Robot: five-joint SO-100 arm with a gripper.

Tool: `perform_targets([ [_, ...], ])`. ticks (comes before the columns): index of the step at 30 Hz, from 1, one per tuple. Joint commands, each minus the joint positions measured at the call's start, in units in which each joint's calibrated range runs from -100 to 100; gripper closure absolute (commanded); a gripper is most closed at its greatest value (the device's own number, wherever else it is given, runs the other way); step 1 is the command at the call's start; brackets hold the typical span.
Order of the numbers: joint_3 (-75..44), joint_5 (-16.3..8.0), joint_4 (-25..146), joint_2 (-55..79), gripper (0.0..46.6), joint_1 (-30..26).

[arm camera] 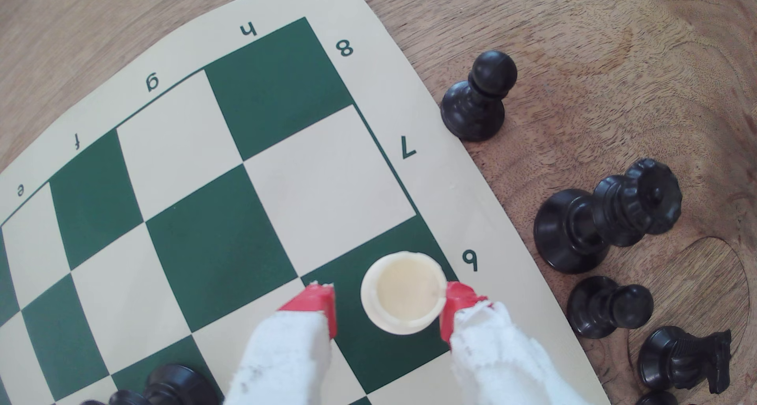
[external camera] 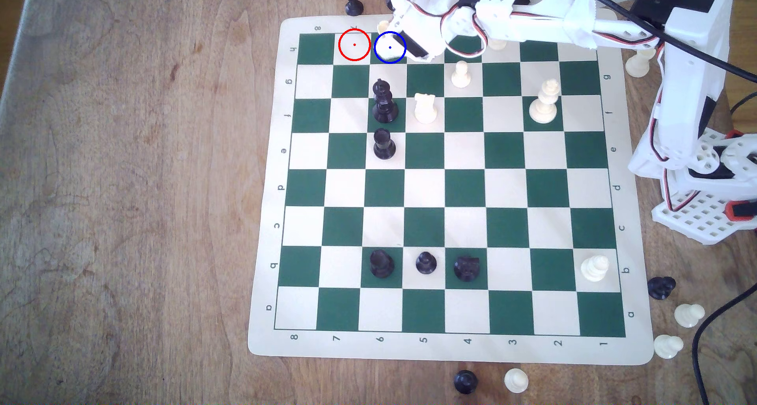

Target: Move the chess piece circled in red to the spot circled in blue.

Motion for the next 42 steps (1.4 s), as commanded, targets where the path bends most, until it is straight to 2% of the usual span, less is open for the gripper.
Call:
perform_targets([
  [1,-0.89,-0.39,-0.75,-3.44,29.4,0.21],
  [3,-1.07,-0.73,-0.75,-4.97,27.1,0.37],
  [6,-1.79,-0.78,-0.75,-7.18,26.4,0.37],
  [11,1.56,-0.78,-5.99,-16.26,32.5,-0.34],
  [14,6.82,-0.78,-13.2,-20.76,34.1,-0.88],
  [16,12.17,-0.59,-19.34,-24.49,37.5,-1.74],
  [17,13.98,-0.39,-20.32,-26.02,42.3,-2.14],
  [19,18.51,-0.05,-22.78,-29.42,44.7,-3.15],
  [20,23.95,1.47,-27.36,-32.64,46.1,-4.01],
  [23,31.39,3.61,-35.31,-37.06,46.4,-4.95],
  [24,36.1,6.25,-43.5,-38.75,46.4,-5.5],
  [26,40.09,8.11,-52.92,-39.09,46.4,-5.5],
  [29,44.63,7.67,-58.32,-44.44,46.4,-6.12],
  [30,45.71,6.94,-58.81,-46.06,46.4,-6.44],
  [31,47.44,4.84,-61.35,-47.92,46.4,-6.59],
  [32,48.89,4.35,-62.42,-49.54,46.4,-7.06],
  [36,57.77,4.3,-68.81,-58.53,46.4,-10.5],
  [37,62.21,2.93,-76.75,-61.34,46.4,-11.99],
  [38,64.21,2.1,-80.44,-62.95,46.4,-12.46],
  [42,71.19,1.95,-89.28,-73.73,46.4,-12.23],
])
